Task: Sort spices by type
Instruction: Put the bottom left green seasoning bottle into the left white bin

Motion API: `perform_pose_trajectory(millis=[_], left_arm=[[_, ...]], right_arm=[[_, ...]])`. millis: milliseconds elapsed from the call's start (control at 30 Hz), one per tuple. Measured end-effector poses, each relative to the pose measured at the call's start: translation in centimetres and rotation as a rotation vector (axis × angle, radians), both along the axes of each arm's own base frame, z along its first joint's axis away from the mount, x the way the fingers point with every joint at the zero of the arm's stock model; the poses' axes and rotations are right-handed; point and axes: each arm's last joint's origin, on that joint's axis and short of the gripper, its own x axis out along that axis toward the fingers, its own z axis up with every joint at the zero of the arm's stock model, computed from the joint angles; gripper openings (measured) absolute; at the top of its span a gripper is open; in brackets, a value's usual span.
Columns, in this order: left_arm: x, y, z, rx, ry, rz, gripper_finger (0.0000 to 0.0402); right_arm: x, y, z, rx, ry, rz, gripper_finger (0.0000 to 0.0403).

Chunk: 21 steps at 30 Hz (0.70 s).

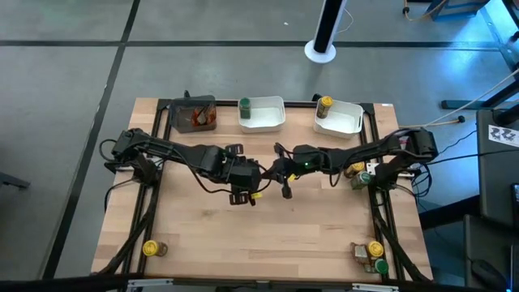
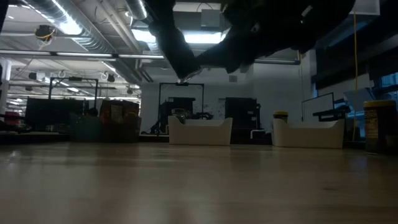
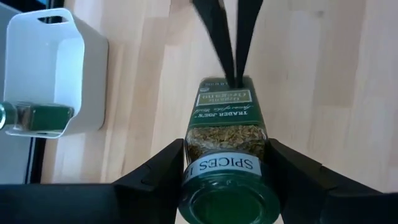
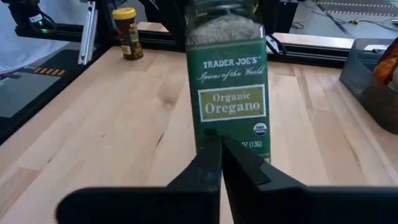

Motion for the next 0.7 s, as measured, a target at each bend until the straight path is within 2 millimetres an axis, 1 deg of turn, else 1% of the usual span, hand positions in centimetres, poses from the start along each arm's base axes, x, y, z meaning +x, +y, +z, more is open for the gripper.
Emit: perform_pose_trajectory(millis=[100,233,500,700], left_arm=[[0.1,0.0,0.2,0.001,-0.02,-0.008,0.0186],[0.2,0.0,0.3,0.0,-0.043,-0.011,0.0185],[0.8,-0.1,0.6,0.006,-0.093,-0.05,0.0184],[0.9,0.6,0.6,0.009,-0.089,-0.041,0.0183]], right_arm=[[0.4,-0.1,-0.7,-0.024,-0.004,-0.022,0.0005],[0.8,-0.1,-1.2,-0.034,-0.012,-0.031,0.0011],[1.0,-0.1,-1.0,-0.028,-0.055,-0.034,0.0016],[0.9,-0.1,-1.0,-0.025,-0.045,-0.038,0.0016]])
